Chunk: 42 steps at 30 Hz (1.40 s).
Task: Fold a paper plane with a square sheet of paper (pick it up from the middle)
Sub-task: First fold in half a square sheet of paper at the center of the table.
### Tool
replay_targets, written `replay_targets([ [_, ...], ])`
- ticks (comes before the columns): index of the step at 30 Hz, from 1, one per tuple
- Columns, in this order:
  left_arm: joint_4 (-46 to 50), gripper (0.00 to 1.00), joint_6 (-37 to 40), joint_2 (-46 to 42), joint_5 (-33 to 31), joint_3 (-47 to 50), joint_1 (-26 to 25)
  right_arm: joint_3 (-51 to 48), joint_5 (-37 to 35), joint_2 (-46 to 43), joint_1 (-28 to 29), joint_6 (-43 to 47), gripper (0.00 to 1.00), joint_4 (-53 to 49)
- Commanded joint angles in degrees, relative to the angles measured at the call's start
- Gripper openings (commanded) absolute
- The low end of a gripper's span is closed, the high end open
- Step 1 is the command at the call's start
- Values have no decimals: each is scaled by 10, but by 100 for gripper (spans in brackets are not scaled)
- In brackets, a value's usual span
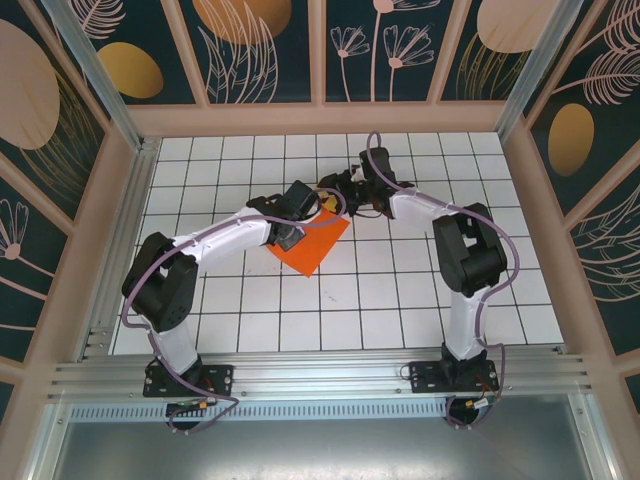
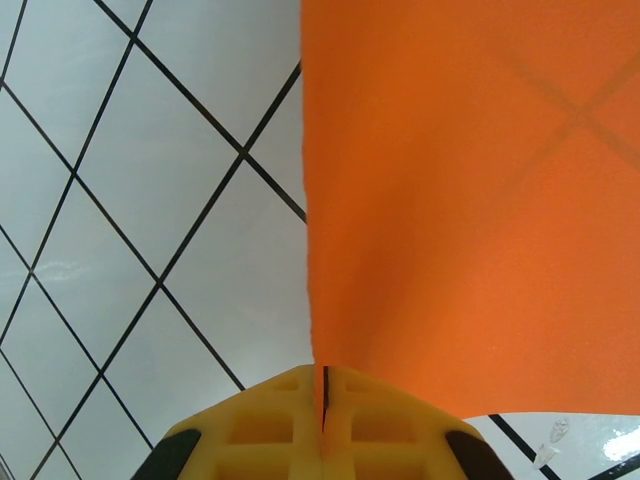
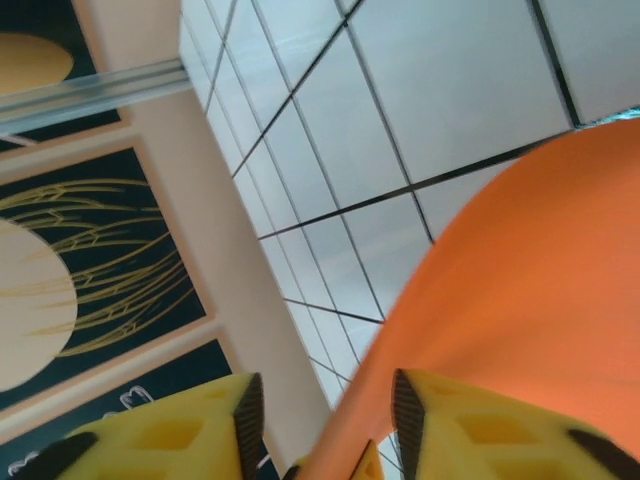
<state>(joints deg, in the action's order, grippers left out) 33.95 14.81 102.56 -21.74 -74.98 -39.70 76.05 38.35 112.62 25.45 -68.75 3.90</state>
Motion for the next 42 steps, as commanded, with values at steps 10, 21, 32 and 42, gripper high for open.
replay_targets([
  [10, -16, 64, -135, -59, 99, -24, -2, 9, -17, 12, -24, 201, 0, -83],
  [21, -146, 78, -343, -80, 262, 21, 38, -37, 34, 13, -56, 432, 4, -78],
  [32, -167, 76, -339, 20, 342, 33, 69, -95, 72, -7, -74, 521, 5, -59],
  [42, -139, 70, -327, 80, 417, 24, 78, -131, 104, -17, -79, 580, 5, -30],
])
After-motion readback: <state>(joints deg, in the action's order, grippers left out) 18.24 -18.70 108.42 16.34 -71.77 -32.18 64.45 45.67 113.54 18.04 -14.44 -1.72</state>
